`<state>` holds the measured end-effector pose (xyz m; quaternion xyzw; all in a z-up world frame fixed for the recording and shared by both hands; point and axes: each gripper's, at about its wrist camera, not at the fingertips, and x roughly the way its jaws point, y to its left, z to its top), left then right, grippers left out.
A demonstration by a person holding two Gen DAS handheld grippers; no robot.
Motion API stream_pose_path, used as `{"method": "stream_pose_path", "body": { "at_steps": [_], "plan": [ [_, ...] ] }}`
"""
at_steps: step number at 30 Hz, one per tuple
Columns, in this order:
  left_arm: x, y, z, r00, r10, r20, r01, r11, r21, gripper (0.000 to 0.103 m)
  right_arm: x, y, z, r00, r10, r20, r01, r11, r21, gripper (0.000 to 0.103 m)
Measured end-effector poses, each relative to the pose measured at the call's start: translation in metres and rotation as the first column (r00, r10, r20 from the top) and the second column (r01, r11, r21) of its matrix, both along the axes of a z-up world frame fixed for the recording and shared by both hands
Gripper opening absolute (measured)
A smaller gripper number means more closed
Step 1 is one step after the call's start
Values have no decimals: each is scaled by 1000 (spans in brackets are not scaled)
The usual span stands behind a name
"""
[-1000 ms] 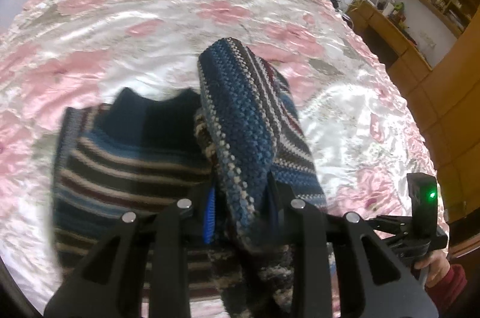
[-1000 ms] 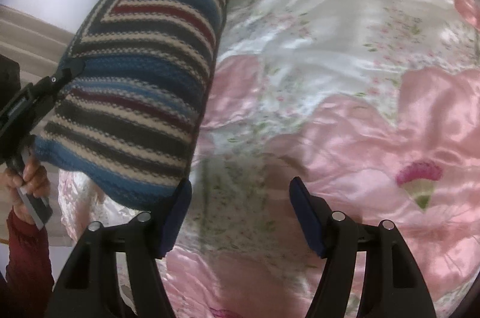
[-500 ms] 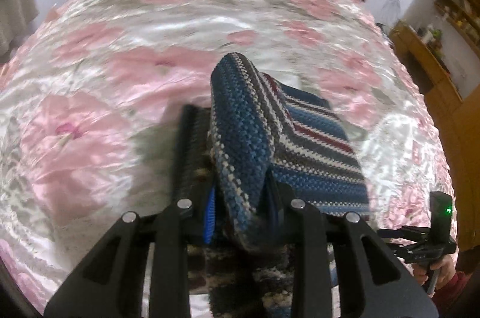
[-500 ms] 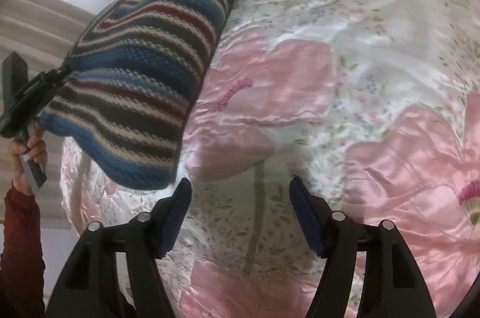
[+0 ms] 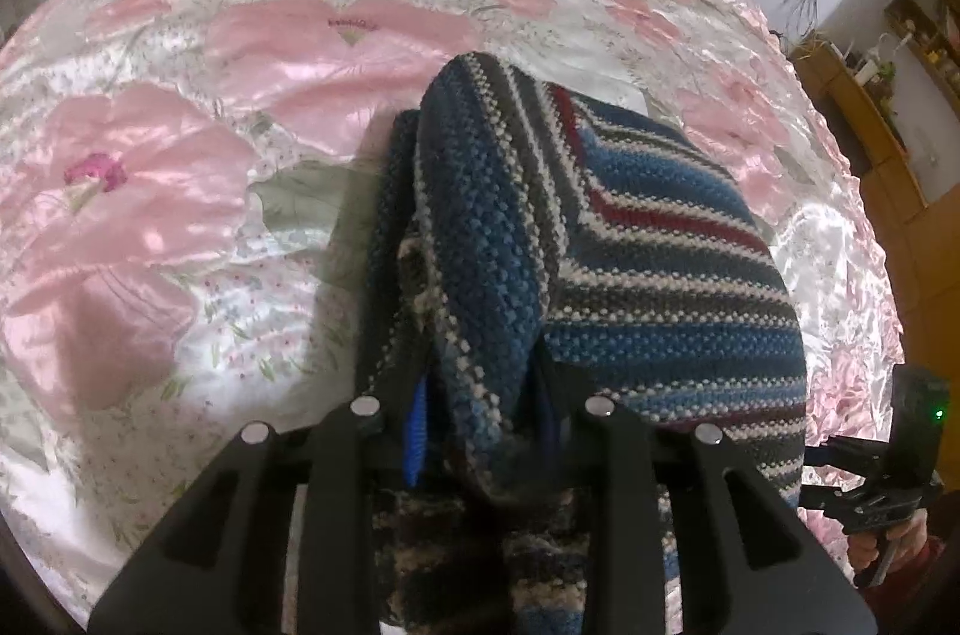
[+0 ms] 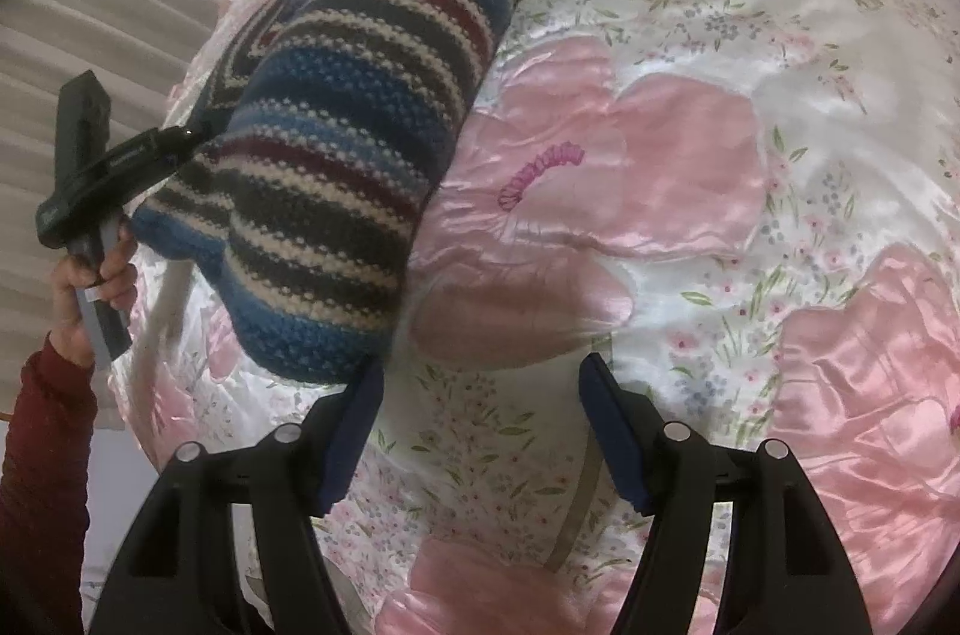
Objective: Fold small clothes
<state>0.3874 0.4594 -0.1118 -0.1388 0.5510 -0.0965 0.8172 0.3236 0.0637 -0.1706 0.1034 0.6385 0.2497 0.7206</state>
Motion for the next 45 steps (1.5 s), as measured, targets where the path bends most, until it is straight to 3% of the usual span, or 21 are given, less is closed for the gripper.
{"method": "stream_pose_path", "body": {
  "at_steps": [5, 8, 11, 16, 17, 18, 19, 21, 26, 29, 32, 34, 36, 40, 42, 45],
  "plan": [
    [-23, 12, 28, 999, 34, 15, -33, 999, -15, 45, -1, 9, 17, 1000, -11, 6, 11, 999, 30, 69],
    [-51, 7, 52, 999, 9, 37, -9, 1000, -1, 62, 1, 12, 29, 1000, -28, 14, 27, 998, 57, 71],
    [-72, -3, 61, 998, -29, 48, 28, 999, 22, 67, 2, 22, 37, 1000, -31, 8, 30, 996, 86, 71],
    [-85, -15, 46, 998, -58, 5, 58, 995, 85, 66, 3, 45, 31, 999, -31, -23, 33, 995, 90, 71],
    [-85, -14, 40, 999, -52, -3, 52, 995, 88, 59, 2, 49, 28, 999, -29, -30, 32, 996, 80, 71],
    [-84, -12, 33, 998, -49, -24, 51, 995, 88, 34, 2, 52, 24, 999, -28, -34, 30, 997, 74, 71],
    [-82, -10, 28, 998, -45, -47, 49, 995, 85, 15, 1, 55, 22, 999, -26, -40, 29, 997, 68, 71],
    [-81, 3, 20, 997, 1, -79, 1, 999, 34, 10, -1, 57, 16, 998, -27, -56, 31, 998, 64, 70],
    [-84, 28, 9, 996, 42, -79, -37, 998, 55, 9, -6, 56, 11, 999, -6, -50, 9, 999, 51, 70],
    [-83, 27, -7, 994, 46, -101, -41, 998, 47, 9, -5, 57, 6, 998, -6, -61, 10, 999, 51, 70],
    [-82, 23, -6, 995, 41, -88, -37, 998, 41, 10, -4, 56, 7, 998, -21, -67, 27, 996, 90, 70],
    [-85, 24, 1, 996, 39, -80, -37, 999, 18, 15, -3, 53, 9, 997, -31, -69, 39, 991, 126, 71],
    [-90, 24, 6, 997, 39, -68, -39, 999, 9, 28, 1, 52, 9, 996, -39, -75, 49, 990, 132, 73],
    [-91, 23, 2, 997, 41, -70, -39, 999, 34, 34, 11, 54, -1, 991, -62, -117, 79, 985, 154, 73],
    [-89, 25, -3, 995, 55, -85, -53, 998, 25, 37, 14, 56, -9, 986, -80, -149, 103, 982, 159, 67],
    [-89, 26, -5, 993, 59, -98, -58, 998, 16, 37, 14, 53, -10, 985, -82, -155, 105, 983, 151, 36]
  ]
}}
